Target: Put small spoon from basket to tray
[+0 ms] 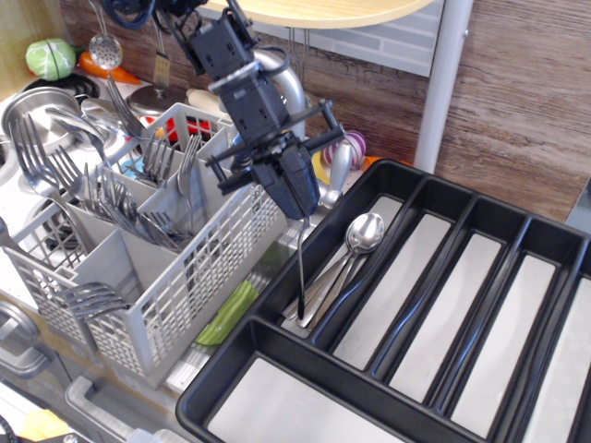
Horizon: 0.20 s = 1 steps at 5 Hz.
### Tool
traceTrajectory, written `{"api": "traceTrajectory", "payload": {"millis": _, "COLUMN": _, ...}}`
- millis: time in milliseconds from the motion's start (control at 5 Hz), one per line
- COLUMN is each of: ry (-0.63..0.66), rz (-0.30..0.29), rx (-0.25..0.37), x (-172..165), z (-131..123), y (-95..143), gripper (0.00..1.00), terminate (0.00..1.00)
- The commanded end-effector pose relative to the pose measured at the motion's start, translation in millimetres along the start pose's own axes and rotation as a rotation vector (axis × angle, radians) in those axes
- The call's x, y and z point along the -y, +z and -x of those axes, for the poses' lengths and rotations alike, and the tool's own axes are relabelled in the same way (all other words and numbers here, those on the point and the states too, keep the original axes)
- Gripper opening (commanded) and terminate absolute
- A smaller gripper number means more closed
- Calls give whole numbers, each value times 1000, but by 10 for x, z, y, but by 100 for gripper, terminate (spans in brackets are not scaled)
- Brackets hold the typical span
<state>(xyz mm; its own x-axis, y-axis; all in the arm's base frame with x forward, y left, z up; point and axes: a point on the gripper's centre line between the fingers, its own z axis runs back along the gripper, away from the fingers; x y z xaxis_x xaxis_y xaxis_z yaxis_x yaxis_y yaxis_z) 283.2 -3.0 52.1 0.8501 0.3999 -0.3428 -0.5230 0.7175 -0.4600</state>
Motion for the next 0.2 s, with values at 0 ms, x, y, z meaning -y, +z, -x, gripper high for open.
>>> {"api": "traceTrajectory", "payload": {"millis": 0, "ry": -33, "rz": 10, "rx": 42, "x": 56, "z": 15, "y": 58, "gripper": 100, "terminate": 100}}
